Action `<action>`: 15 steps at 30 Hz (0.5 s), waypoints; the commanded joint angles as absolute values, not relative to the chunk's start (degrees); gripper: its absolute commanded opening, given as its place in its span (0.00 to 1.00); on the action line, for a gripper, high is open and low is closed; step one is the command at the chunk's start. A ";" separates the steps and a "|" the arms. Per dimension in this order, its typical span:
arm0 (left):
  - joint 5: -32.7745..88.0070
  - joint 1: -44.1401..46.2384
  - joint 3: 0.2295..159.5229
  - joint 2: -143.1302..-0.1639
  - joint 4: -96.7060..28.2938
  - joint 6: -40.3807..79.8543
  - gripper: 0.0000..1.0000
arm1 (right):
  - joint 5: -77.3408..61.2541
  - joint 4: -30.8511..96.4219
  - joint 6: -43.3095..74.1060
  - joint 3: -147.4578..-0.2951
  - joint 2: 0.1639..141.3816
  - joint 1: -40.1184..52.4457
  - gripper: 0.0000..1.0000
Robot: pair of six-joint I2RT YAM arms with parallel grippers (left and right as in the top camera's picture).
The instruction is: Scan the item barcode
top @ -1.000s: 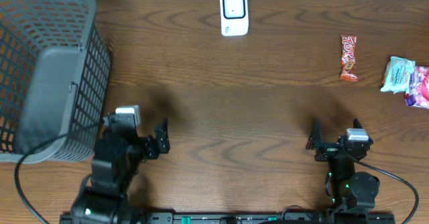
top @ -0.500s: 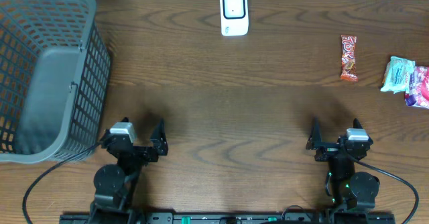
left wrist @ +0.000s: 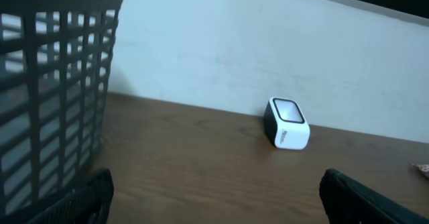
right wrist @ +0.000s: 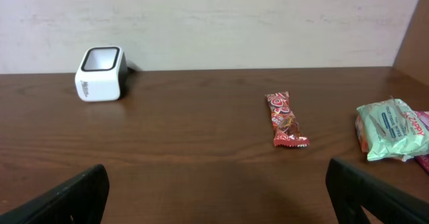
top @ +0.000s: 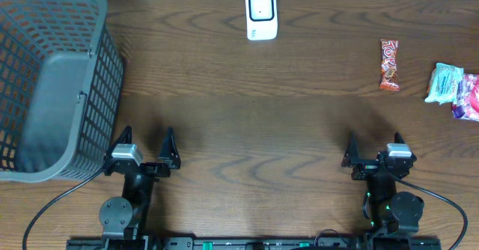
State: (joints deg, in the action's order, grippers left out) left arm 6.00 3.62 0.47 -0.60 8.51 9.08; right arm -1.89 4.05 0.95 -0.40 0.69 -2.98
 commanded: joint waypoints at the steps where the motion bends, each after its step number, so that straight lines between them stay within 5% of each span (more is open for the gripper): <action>1: 7.07 3.16 0.23 -0.05 9.50 4.78 0.98 | -1.83 4.29 0.34 -0.32 0.32 -2.59 0.99; 15: 7.09 3.18 0.23 -0.05 -3.62 3.62 0.98 | -1.83 4.29 0.34 -0.32 0.32 -2.59 0.99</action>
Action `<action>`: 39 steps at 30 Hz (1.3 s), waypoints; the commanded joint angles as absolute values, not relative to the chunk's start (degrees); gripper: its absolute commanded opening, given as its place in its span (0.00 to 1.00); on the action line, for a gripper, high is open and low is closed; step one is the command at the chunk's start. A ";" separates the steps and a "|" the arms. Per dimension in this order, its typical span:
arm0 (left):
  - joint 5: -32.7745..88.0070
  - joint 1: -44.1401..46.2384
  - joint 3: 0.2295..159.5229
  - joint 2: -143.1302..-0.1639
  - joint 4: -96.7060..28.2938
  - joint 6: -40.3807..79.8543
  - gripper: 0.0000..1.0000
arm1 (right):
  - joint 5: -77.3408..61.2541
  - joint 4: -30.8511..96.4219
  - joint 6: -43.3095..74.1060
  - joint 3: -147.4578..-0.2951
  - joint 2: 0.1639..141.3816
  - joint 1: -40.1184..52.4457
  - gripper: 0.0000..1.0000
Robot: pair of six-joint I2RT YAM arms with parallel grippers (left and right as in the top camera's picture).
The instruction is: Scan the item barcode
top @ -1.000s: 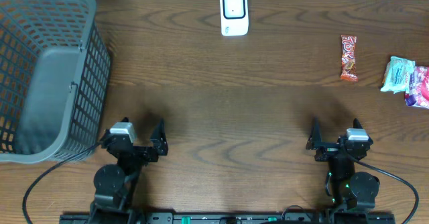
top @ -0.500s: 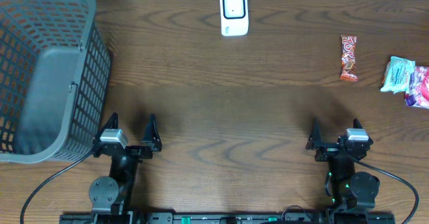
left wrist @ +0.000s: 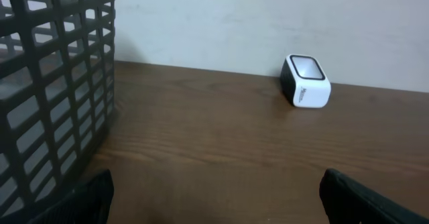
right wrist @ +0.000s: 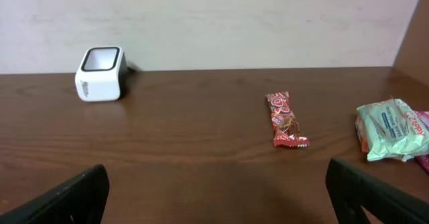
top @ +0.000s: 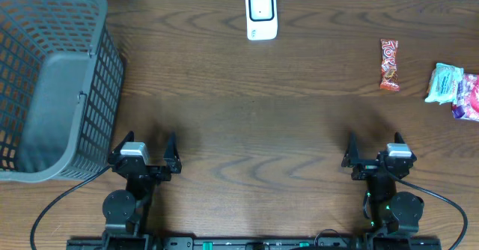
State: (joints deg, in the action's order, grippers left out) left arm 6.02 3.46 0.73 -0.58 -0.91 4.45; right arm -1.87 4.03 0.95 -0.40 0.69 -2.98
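Observation:
A white barcode scanner (top: pixel 261 14) stands at the table's far edge; it also shows in the left wrist view (left wrist: pixel 305 82) and the right wrist view (right wrist: pixel 101 74). A red snack bar (top: pixel 389 64) (right wrist: pixel 287 120) lies at the right, with a mint-green packet (top: pixel 444 82) (right wrist: pixel 390 130) and a pink packet (top: pixel 467 96) beside it. My left gripper (top: pixel 144 159) (left wrist: pixel 214 200) is open near the front edge, nothing between its fingers. My right gripper (top: pixel 373 154) (right wrist: pixel 218 200) is open at the front right, also holding nothing.
A tall grey mesh basket (top: pixel 52 78) (left wrist: pixel 47 83) fills the left side, close beside my left gripper. A pale wall runs behind the table's far edge.
My left gripper has turned to face straight toward the far edge and sits slightly nearer the front. The right arm and the items have not moved.

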 commanded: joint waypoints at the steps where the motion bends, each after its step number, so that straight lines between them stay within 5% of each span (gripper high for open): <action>1: 7.07 3.18 0.23 -0.05 -3.64 3.60 0.98 | -1.83 4.29 0.34 -0.32 0.32 -2.59 0.99; 39: 3.84 3.18 0.23 -0.23 -3.84 0.45 0.98 | -1.83 4.29 0.34 -0.32 0.34 -2.59 0.99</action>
